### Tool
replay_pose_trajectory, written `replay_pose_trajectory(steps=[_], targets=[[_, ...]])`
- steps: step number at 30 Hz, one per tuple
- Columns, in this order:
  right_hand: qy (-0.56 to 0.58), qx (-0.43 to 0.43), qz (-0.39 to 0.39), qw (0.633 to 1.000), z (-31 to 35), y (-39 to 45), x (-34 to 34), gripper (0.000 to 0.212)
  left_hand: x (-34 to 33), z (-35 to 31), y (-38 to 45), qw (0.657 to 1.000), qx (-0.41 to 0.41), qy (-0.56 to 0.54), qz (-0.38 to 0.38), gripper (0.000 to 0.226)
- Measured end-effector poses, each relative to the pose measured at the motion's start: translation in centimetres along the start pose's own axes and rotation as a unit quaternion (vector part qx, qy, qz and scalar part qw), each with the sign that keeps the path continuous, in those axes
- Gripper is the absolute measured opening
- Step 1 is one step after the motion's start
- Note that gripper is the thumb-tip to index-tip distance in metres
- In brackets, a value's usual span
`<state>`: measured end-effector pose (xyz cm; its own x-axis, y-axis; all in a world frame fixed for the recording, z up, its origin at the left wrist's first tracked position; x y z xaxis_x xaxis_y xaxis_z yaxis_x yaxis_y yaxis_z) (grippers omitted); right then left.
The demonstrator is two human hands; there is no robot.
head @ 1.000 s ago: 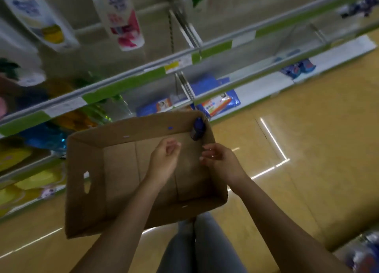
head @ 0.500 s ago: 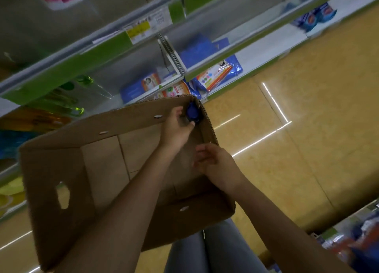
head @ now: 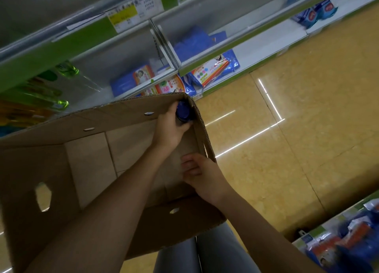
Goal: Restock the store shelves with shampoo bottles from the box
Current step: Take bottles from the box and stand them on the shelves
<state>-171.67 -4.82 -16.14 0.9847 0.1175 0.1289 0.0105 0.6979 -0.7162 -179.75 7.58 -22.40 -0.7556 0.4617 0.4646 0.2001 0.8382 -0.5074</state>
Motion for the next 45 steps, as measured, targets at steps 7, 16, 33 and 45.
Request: replay_pose_trajectory(steps=[7, 16, 33, 45], targets=[[0.025, -0.004, 0.003, 1.0, 1.7, -0.6, 0.7, 0.033, 5.6, -1.7, -3.1, 0.998, -0.043, -0.038, 0.012, 0.039], [-0.004, 0.052, -0.012, 0.999, 6.9, -3.6, 0.6, 0.033, 16.8, -9.5, -11.4, 0.988, -0.118, -0.099, -0.011, 0.039], [0.191, 0.214, 0.296, 0.911, 23.1, -16.2, -1.8, 0.048, 31.4, -17.4, -24.7, 0.915, -0.184, -0.356, 0.047, 0.043], [0.179, 0.292, 0.424, 0.839, 29.1, -21.6, -5.6, 0.046, 35.5, -20.2, -30.0, 0.84, -0.236, -0.477, 0.102, 0.071]])
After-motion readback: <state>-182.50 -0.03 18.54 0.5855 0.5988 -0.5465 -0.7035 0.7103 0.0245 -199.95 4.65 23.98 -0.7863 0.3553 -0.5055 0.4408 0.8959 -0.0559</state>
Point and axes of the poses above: each hand's wrist, its own y-axis towards the middle knuckle, its own x-axis out of the back of the hand, z = x × y, the point moved 1 cm from there along y, towards the middle knuckle, and after that the axes turned 6 degrees about x, right-handed, at the moved point
